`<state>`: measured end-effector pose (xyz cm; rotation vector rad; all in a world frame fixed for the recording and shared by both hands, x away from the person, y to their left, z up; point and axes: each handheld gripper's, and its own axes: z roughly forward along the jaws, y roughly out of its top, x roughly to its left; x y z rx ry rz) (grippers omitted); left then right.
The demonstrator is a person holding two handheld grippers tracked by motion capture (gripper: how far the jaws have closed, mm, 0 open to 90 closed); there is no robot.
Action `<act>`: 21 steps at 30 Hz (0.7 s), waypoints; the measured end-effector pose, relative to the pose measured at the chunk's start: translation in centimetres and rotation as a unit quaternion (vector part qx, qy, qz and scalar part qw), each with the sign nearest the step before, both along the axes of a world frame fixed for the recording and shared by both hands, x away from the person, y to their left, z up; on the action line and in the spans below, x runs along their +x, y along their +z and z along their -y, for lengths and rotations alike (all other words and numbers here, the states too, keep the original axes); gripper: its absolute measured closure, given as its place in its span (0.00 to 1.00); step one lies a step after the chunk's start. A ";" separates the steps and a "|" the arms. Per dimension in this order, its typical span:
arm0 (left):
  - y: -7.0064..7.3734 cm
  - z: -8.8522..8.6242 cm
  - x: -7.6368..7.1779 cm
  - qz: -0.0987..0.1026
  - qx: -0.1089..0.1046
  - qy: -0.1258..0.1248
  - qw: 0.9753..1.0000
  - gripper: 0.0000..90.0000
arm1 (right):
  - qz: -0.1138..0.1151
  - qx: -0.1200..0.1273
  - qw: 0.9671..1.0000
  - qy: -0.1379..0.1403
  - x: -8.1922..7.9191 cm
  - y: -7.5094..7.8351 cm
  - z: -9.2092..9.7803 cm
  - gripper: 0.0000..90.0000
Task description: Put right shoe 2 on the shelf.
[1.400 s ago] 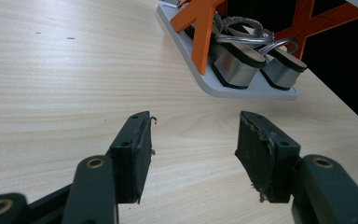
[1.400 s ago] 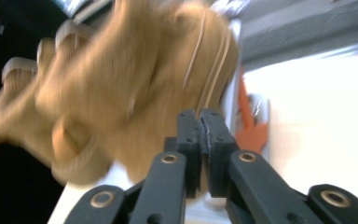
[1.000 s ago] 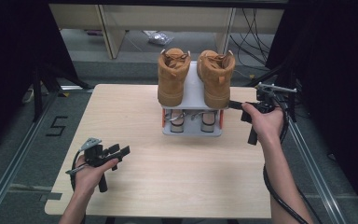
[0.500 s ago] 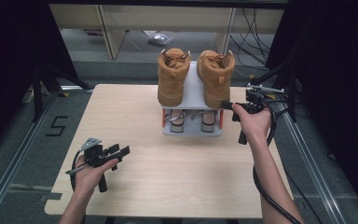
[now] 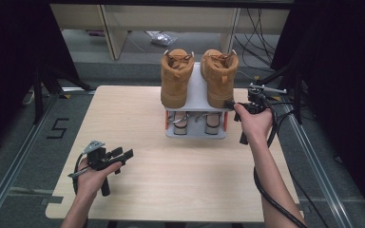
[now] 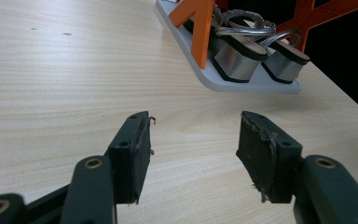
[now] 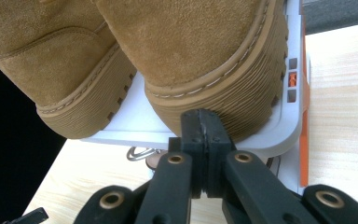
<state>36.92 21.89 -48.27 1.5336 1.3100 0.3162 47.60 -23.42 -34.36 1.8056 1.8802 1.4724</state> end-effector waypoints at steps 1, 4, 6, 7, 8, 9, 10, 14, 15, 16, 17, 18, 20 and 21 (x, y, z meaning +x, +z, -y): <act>0.0 0.0 0.0 0.000 0.000 0.000 1.000 0.48 | 0.000 -0.003 1.000 -0.001 0.0 0.0 -0.1 1.00; 0.1 0.0 0.0 0.001 -0.001 0.000 1.000 0.48 | 0.017 -0.017 1.000 0.009 0.1 -0.2 0.1 0.99; 0.0 0.0 0.0 0.001 0.000 0.001 1.000 0.48 | 0.013 -0.012 1.000 0.006 -0.1 -0.1 0.0 0.96; 0.0 0.0 0.0 0.000 -0.001 0.002 1.000 0.48 | 0.016 -0.019 1.000 0.004 -0.2 -0.1 0.0 0.94; 0.0 -0.1 0.0 -0.001 0.000 0.002 1.000 0.48 | 0.022 -0.024 0.999 0.004 -0.3 0.0 0.0 0.94; 0.0 -0.1 0.0 -0.001 -0.001 0.002 1.000 0.48 | 0.023 -0.027 0.999 0.002 -0.5 0.1 -0.1 0.93; -0.1 -0.1 0.0 -0.003 0.001 0.002 1.000 0.48 | 0.030 -0.031 0.999 0.004 -0.7 0.1 -0.1 0.93; -0.2 -0.1 0.0 -0.004 0.003 0.001 1.000 0.48 | 0.039 -0.043 0.998 0.001 -1.1 0.2 0.0 0.89; -0.2 -0.1 0.0 -0.004 0.003 0.001 1.000 0.48 | 0.033 -0.037 0.999 -0.004 -1.3 0.3 -0.1 0.88; -0.2 0.0 0.0 -0.003 0.002 0.000 1.000 0.48 | 0.044 -0.045 0.998 0.002 -1.2 0.1 0.3 0.86; -0.2 0.0 0.0 -0.003 0.002 0.000 1.000 0.48 | 0.042 -0.041 0.998 -0.001 -1.4 0.0 0.4 0.84; -0.2 0.0 0.0 -0.004 0.001 0.000 1.000 0.48 | 0.035 -0.041 0.999 -0.009 -1.6 0.1 0.4 0.83; -0.3 -0.1 0.1 -0.006 0.001 0.001 1.000 0.48 | 0.048 -0.053 0.997 -0.007 -1.8 -0.2 1.0 0.80; -0.4 -0.1 0.1 -0.006 0.000 0.002 1.000 0.48 | 0.049 -0.049 0.998 -0.008 -2.0 -0.2 1.2 0.80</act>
